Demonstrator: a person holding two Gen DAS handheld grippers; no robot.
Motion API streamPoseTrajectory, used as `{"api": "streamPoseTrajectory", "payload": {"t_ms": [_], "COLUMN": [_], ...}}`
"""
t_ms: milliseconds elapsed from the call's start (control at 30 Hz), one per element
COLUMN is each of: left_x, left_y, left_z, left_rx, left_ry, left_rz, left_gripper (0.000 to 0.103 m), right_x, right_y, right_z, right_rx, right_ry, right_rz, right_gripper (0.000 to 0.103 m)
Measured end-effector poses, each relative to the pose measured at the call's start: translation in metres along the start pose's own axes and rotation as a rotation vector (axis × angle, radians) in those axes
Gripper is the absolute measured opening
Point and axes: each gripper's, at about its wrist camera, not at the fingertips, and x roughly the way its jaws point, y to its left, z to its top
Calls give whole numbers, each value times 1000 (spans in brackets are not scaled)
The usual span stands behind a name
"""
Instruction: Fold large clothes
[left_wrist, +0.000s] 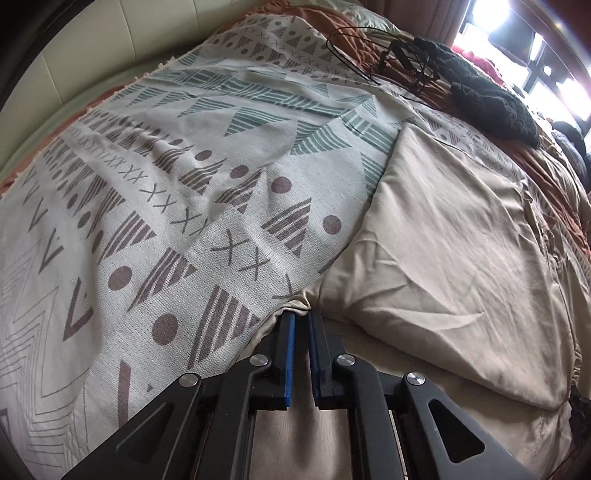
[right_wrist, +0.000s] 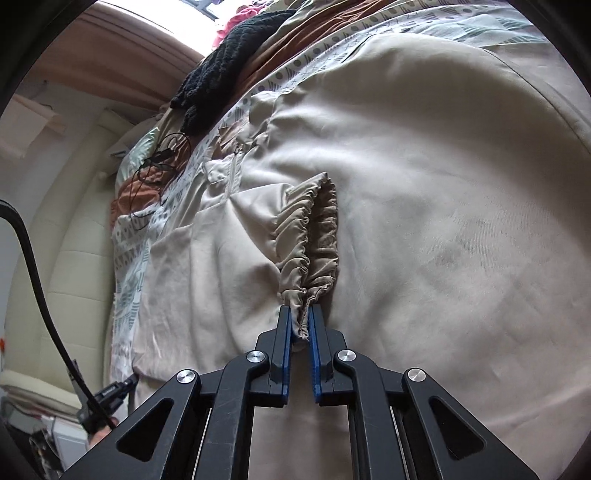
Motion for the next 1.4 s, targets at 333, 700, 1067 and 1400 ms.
{"api": "streamPoseTrajectory", "payload": {"t_ms": [333, 700, 1067, 1400], "left_x": [-22, -89, -117, -114], "left_y": [-5, -20, -65, -111], "left_z": [3, -8, -39, -62], "left_rx": [-11, -28, 43, 137], "left_ry": [-7, -113, -153, -153], "left_rz": [-20, -142, -187, -185], "left_gripper": [24, 79, 79, 79], "right_x": [-50, -156, -244, -273], "right_y": [4, -40, -119, -186], "right_z": [10, 13, 0, -3], "right_rx": [-26, 84, 263, 361], "right_ry": [-94, -277, -438, -510], "right_rz": [-94, -176, -261, -331], "right_gripper": [61, 63, 62, 44]}}
